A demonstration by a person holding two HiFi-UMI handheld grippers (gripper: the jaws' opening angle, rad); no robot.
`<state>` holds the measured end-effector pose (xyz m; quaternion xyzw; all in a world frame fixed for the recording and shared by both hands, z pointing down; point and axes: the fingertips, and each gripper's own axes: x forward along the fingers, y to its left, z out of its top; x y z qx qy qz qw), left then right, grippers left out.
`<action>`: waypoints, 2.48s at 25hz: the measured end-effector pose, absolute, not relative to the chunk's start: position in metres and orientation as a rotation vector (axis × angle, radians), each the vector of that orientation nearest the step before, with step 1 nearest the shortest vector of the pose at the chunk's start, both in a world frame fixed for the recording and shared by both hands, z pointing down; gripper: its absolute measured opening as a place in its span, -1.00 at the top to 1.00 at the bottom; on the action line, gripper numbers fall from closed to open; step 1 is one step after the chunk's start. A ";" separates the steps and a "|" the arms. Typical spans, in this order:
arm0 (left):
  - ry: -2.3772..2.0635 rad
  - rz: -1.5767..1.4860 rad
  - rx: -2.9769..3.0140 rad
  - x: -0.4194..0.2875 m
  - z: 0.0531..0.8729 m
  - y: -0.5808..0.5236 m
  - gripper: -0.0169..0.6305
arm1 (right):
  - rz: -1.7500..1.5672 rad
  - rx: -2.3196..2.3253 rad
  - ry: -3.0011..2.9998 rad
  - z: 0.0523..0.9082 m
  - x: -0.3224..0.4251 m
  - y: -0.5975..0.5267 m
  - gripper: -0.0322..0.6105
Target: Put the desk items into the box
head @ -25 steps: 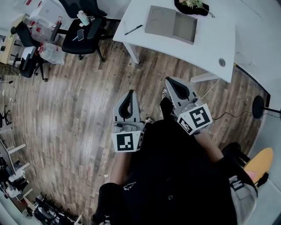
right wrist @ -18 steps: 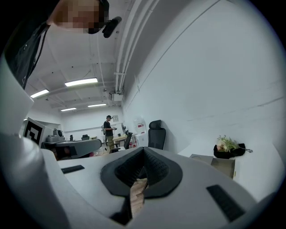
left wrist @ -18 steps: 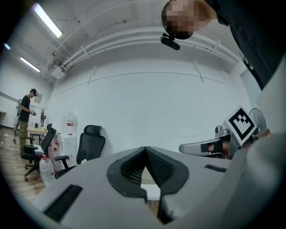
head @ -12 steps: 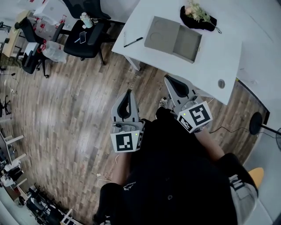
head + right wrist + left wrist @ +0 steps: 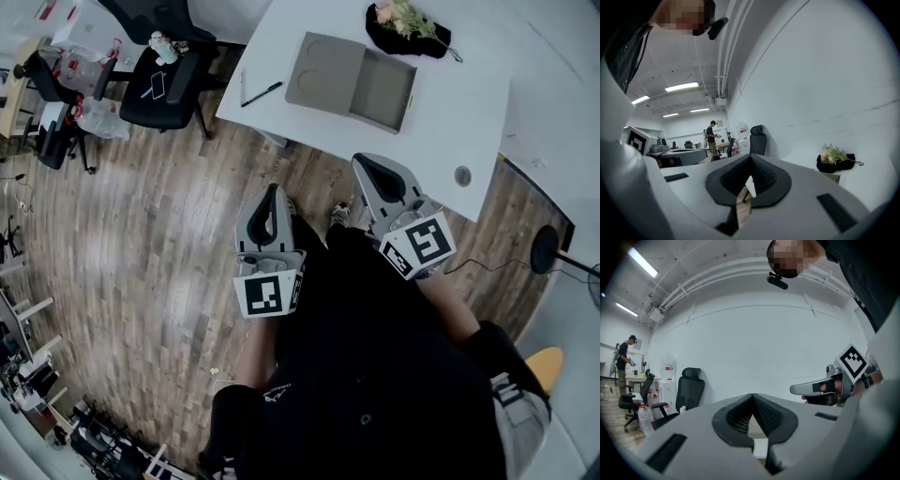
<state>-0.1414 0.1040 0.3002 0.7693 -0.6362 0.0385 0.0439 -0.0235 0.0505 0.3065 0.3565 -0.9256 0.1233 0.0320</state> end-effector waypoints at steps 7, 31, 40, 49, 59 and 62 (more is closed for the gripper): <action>-1.803 0.132 2.428 -0.131 0.315 0.069 0.92 | 0.395 1.253 -2.761 0.317 -0.003 0.030 0.90; -1.296 0.347 2.605 -0.195 0.398 -0.127 0.92 | 0.445 1.764 -2.442 0.331 -0.049 -0.103 0.90; -1.150 0.579 2.561 -0.217 0.478 -0.154 0.92 | 0.485 1.875 -2.317 0.340 -0.061 -0.116 0.90; -1.094 0.850 2.488 -0.232 0.555 -0.175 0.92 | 0.510 1.893 -2.250 0.350 -0.073 -0.124 0.90; -0.923 1.100 2.398 -0.241 0.624 -0.171 0.71 | 0.531 1.907 -2.199 0.359 -0.073 -0.135 0.90; -0.939 1.167 2.335 -0.252 0.639 -0.174 0.71 | 0.545 1.926 -2.178 0.364 -0.073 -0.138 0.90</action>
